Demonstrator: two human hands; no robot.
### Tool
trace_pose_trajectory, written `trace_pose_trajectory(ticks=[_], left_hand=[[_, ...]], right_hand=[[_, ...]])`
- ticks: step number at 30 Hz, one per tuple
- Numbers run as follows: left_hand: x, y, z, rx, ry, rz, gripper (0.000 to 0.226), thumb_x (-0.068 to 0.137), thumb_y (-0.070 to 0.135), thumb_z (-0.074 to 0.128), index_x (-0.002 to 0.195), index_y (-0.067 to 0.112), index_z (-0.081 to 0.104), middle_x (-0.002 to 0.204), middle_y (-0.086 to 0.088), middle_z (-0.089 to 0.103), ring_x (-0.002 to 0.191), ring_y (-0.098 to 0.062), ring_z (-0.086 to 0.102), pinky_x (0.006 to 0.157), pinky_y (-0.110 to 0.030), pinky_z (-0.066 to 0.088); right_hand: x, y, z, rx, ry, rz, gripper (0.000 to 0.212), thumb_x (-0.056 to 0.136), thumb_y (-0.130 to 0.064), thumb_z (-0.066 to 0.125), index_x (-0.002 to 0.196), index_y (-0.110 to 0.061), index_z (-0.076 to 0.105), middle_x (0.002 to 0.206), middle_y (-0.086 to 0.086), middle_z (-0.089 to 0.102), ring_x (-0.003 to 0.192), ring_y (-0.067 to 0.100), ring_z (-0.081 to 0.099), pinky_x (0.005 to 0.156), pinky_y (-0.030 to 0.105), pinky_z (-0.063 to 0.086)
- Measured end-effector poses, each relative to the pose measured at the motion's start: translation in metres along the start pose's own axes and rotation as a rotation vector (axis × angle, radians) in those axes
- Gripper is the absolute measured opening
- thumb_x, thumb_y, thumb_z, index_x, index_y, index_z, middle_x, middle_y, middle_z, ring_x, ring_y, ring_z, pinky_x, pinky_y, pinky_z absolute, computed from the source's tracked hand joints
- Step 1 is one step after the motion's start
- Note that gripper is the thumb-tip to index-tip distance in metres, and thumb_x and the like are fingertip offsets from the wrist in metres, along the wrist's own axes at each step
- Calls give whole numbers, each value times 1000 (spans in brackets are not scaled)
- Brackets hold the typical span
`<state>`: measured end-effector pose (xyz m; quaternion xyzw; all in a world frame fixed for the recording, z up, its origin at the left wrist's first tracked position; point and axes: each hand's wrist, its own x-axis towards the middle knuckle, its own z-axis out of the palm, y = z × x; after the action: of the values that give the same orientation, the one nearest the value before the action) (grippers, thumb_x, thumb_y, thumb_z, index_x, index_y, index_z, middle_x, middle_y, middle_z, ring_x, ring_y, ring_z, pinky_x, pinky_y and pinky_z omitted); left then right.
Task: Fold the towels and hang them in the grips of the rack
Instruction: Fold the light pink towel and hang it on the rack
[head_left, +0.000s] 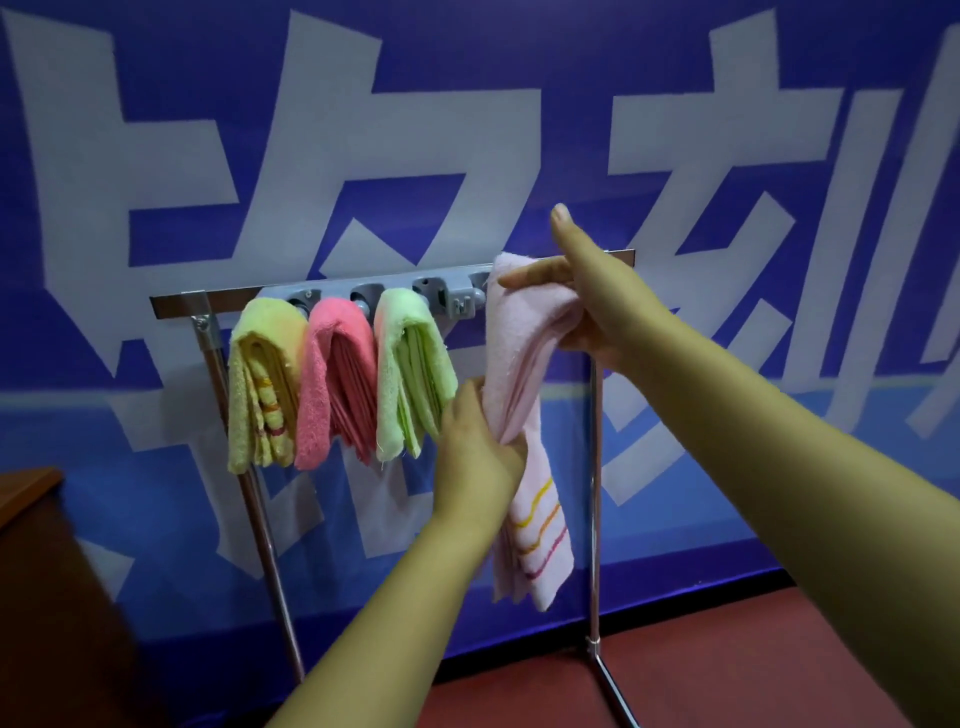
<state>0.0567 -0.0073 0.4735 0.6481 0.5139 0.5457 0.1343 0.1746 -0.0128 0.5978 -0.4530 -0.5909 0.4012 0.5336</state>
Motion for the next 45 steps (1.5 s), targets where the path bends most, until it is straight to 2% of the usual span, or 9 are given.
trace_pose_trajectory(ticks=[5,8,11,16,27,31,35,39,45], left_hand=[[46,21,-11,145,72,4,33,71,8,66,100,3,51,104,-16,52,96,-33,52,78,-34,42],[67,26,-14,209,116,7,39,67,12,66,101,2,50,103,-23,60,98,-40,56,84,-45,46],[80,33,-19,271,142,14,38,73,13,66,105,1,49,105,-21,61,99,-39,57,81,-38,40],[90,42,-20,380,171,39,48,82,13,60,123,-3,41,113,-20,56,105,-37,53,73,-32,30],[159,39,-10,493,156,121,44,79,2,58,116,0,34,109,-27,58,98,-46,56,68,-41,37],[178,30,-6,716,54,160,43,82,5,58,117,1,35,114,-24,55,100,-45,56,66,-40,34],[185,19,2,911,-96,186,41,84,14,62,118,6,42,119,-17,49,108,-40,53,71,-39,35],[188,12,5,875,-259,169,39,82,6,57,119,7,44,123,-17,46,110,-39,51,79,-39,41],[181,7,-10,803,-391,223,40,80,13,56,119,9,49,120,-15,49,106,-33,53,78,-34,40]], right_hand=[[39,-22,-1,116,-97,-13,60,80,-69,48,104,-18,69,108,11,67,97,26,65,78,45,57],[59,-31,5,111,-85,-51,39,79,-50,67,101,-17,69,95,6,68,83,18,66,65,36,58],[77,-37,11,123,-124,-106,21,79,-28,72,98,-18,69,86,4,66,80,18,63,74,39,58],[102,-49,22,154,-149,-139,28,83,1,57,102,-17,67,102,8,59,82,19,57,59,28,51],[142,-56,15,399,30,-113,31,82,5,50,95,-19,66,80,3,58,67,16,50,56,24,42],[156,-37,-3,296,172,-42,32,81,4,51,86,-22,67,95,8,60,72,19,53,55,25,42],[161,-8,-29,243,264,7,36,83,7,50,104,-15,68,93,7,57,81,19,52,57,27,42],[162,24,-49,164,321,238,33,85,-4,55,117,-11,61,99,8,53,79,20,50,62,32,44],[127,77,-47,374,256,352,31,91,4,44,110,-12,61,77,5,50,62,14,43,50,25,38]])
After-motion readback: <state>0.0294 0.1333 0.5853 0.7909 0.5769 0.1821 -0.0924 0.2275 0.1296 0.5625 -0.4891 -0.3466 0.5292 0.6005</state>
